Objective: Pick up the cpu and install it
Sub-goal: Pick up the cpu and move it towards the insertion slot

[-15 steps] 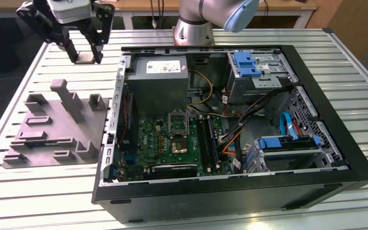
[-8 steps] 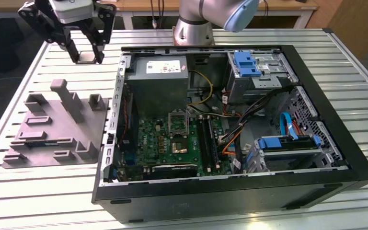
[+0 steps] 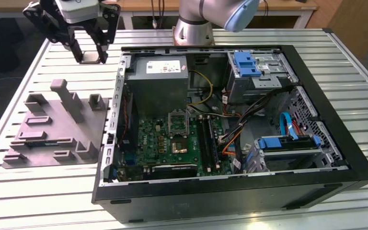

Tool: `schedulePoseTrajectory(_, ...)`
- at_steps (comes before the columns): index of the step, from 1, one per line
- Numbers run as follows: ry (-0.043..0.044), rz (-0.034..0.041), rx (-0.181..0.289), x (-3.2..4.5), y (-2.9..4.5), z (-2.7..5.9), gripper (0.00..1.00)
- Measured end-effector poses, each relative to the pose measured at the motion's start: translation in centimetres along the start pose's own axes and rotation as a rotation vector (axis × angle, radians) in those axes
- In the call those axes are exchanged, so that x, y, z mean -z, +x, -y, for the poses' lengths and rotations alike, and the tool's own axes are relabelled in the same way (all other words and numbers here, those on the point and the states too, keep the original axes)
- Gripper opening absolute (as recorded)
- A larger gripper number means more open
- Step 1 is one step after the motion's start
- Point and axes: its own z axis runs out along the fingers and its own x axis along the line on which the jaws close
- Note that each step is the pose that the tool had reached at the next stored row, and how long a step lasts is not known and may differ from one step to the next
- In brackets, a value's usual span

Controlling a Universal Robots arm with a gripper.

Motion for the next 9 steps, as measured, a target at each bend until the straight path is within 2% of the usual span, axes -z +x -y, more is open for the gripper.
schedulePoseTrajectory(9, 0.0001, -0.0001, 0.0, 0.01, -0.58, -0.02, 0.47)
